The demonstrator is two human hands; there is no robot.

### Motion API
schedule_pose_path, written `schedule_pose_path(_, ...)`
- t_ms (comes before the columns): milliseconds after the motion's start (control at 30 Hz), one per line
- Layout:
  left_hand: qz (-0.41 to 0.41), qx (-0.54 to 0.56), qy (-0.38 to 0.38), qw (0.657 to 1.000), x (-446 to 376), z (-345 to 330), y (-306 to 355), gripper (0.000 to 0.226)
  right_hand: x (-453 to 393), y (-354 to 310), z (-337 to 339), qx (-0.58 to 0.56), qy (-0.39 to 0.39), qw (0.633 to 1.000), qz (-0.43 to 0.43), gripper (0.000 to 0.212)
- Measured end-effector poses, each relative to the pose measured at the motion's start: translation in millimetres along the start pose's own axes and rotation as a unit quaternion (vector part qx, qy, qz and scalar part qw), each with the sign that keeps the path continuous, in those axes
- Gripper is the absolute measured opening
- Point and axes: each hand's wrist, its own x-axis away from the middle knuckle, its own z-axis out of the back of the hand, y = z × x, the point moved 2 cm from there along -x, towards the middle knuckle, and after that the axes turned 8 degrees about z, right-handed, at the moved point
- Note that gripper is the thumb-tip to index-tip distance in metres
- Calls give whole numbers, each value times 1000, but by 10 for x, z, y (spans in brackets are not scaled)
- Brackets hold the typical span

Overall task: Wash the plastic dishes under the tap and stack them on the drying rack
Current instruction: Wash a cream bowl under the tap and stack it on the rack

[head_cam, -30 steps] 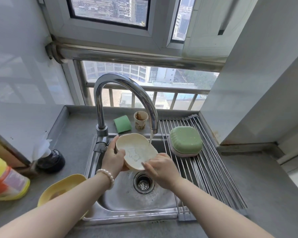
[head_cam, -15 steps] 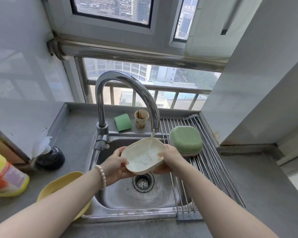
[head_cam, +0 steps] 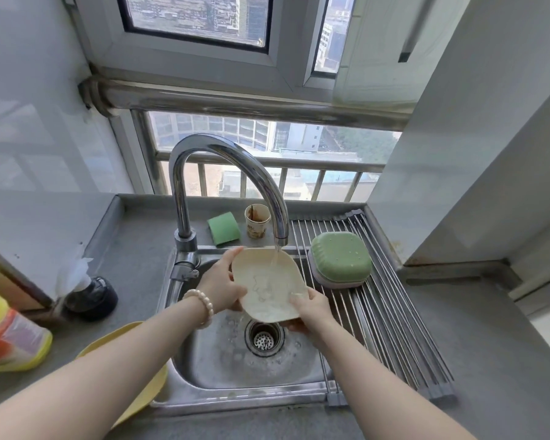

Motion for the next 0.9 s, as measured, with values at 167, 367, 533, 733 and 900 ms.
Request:
schedule_pose_path(167,177,-18,-103,979,89,52,-41,24,20,-156,-8,112,-39,989,-85,19)
schedule_pose_path(367,237,9,-162,958,69,-138,-354,33,39,-443,47,215,-39,976,6,35)
schedule_pose_path(533,170,145,-84,971,-28,-193,-334,44,88,-430,75,231,-51,962,137,24)
schedule_pose_path(733,-14,80,-33,996,29,-13,-53,59,56,-95,152,32,-34,997,61,29)
schedule_pose_path(900,-49,-65,-36,996,43,89,96,53,42,69,28,-31,-28,999,-1,38)
